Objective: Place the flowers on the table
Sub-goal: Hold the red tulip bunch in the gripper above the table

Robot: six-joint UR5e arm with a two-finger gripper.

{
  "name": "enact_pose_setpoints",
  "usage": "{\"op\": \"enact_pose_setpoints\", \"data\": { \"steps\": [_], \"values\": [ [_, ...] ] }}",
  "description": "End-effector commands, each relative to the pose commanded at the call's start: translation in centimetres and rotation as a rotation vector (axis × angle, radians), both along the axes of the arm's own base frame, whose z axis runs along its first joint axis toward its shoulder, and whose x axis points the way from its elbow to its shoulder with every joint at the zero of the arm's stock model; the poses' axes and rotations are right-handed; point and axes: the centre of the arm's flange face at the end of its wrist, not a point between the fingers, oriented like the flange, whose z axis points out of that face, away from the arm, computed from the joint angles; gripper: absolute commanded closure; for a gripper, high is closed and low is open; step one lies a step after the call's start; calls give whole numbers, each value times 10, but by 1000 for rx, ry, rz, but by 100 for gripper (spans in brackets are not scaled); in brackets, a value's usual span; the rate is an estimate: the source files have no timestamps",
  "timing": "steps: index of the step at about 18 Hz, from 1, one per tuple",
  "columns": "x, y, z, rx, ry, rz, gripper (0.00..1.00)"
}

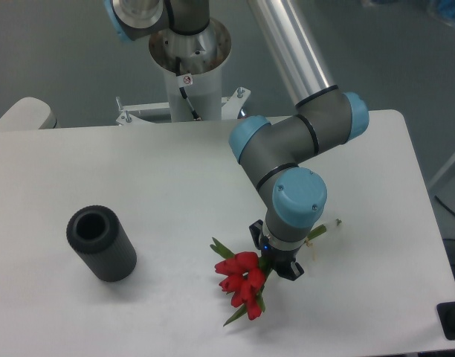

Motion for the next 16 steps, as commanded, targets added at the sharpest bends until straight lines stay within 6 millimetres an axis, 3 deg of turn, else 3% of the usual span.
{"op": "enact_pose_setpoints", "data": {
  "steps": [11,16],
  "values": [
    [4,-6,-1,-6,-6,-74,85],
    [28,-33,-4,-37,-21,-227,86]
  ]
}}
